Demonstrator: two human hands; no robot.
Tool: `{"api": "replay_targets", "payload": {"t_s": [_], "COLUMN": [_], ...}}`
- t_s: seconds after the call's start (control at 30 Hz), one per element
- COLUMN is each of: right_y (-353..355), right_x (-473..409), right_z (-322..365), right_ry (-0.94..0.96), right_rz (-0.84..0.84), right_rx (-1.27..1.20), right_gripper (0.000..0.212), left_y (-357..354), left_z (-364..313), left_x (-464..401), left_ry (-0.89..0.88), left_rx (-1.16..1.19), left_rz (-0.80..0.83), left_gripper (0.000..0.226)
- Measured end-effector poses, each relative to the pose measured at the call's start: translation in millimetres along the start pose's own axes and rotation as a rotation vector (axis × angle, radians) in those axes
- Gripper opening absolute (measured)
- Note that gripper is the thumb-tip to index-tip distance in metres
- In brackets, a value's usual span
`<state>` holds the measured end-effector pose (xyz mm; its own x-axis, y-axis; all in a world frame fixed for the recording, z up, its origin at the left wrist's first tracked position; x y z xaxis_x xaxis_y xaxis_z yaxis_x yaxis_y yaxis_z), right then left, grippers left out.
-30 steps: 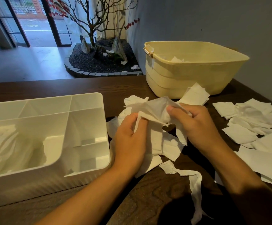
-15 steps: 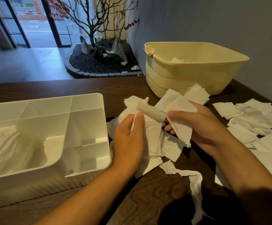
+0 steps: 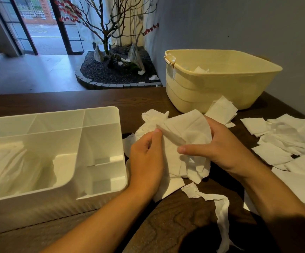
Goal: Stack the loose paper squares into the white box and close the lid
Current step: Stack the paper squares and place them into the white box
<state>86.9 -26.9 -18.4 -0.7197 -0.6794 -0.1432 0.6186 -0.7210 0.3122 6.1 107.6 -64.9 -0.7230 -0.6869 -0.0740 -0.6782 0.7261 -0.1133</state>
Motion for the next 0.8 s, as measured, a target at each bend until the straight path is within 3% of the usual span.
{"api": "replay_targets", "payload": {"t_s": [0.1,0.17,0.23,0.43,0.57,0.7,0.8], "right_y": [8,15,14,-4,10,16,18], "right_x": [0,0,-2,-1,-2,-1,0], "right_z": [3,-2,-9,-12,-13,-13,-19], "right_ry": [0.058,0.003,-0.094,-0.143,-0.154,-0.179,-0.236], "right_rz": [-0.164,-0.226,-0.181,-0.009,-0.087,-0.16,-0.202], "right_rx": [-0.02,-0.11,-0.197,-0.278,-0.341,-0.394,-0.387], "right_gripper": [0.021,0.014,0.009,0.024,0.04,0.02,0.018], "left_y": [-5,-8,-8,-11,-9,-7,1], "left_z": [-6,-13,-16,-25,-23,-25,-20], "left_x": [5,10,10,15,13,13,11], "left_ry": [-0.059,-0.101,-0.131,-0.196,-0.182,-0.194,-0.118], "left_rx": [-0.125,-0.203,-0.209,-0.175,-0.221,-0.212,-0.157], "left_rz": [0.06,0.073,0.078,0.126,0.113,0.079,0.017], "left_gripper": [0.044,0.041,0.033,0.019,0.015,0.021,0.021]}}
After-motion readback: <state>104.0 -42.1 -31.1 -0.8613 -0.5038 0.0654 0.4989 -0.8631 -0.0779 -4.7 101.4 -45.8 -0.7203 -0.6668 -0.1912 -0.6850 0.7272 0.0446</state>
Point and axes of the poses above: each hand's wrist, its own x-axis away from the middle knuckle, its own y-axis out of the back of the hand, z = x × y, the point moved 9 cm from there along -x, towards the middle knuckle, and after that the axes turned 5 degrees about y, right-handed, at the moved point
